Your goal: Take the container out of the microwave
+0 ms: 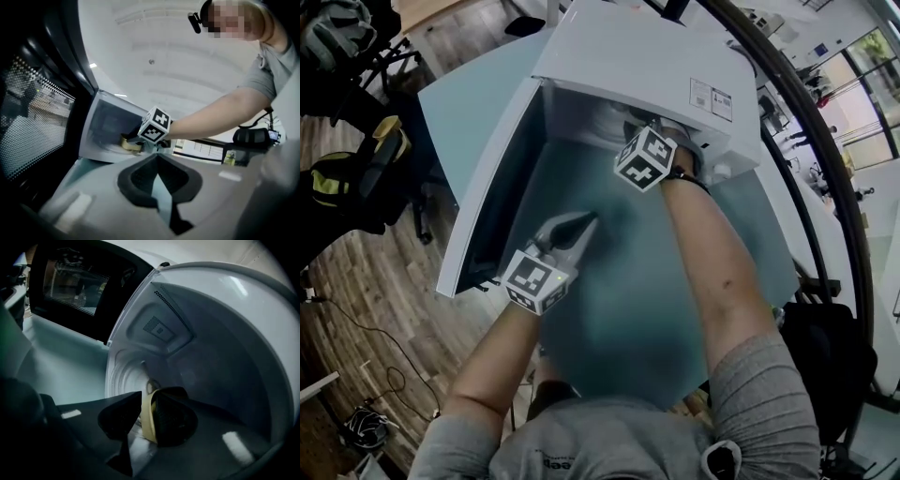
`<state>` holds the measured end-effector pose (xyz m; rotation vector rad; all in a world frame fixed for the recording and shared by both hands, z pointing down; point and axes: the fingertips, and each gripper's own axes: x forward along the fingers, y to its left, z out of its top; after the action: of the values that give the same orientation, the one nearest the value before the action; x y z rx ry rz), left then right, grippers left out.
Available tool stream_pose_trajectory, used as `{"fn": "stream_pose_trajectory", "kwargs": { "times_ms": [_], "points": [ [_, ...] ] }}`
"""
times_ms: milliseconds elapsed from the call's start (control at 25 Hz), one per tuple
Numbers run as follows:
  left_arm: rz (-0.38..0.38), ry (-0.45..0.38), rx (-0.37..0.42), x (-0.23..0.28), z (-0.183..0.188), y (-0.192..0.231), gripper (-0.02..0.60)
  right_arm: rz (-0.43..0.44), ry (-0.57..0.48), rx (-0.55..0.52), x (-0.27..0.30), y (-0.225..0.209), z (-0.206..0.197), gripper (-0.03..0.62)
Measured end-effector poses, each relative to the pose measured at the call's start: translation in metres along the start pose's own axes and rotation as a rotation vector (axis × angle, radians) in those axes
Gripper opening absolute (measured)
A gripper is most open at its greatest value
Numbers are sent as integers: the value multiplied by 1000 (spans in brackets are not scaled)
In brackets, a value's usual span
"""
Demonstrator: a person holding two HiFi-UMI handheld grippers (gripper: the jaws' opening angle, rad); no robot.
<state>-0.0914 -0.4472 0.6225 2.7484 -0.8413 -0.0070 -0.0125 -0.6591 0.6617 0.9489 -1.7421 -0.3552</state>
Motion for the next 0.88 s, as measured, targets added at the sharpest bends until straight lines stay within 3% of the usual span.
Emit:
{"fn": "stream_pose_trajectory", "kwargs": {
  "times_ms": [240,640,880],
  "points": [
    [-3,-8,-5,-5,0,-1,15,-4,73,33,6,-7,-5,86],
    [-18,-32,-8,-13,4,-4,15,43,186,-5,18,6,-21,87],
    [-7,-39,-18,-21,7,0,15,67,200,-12,18,10,-22,20]
  ]
}}
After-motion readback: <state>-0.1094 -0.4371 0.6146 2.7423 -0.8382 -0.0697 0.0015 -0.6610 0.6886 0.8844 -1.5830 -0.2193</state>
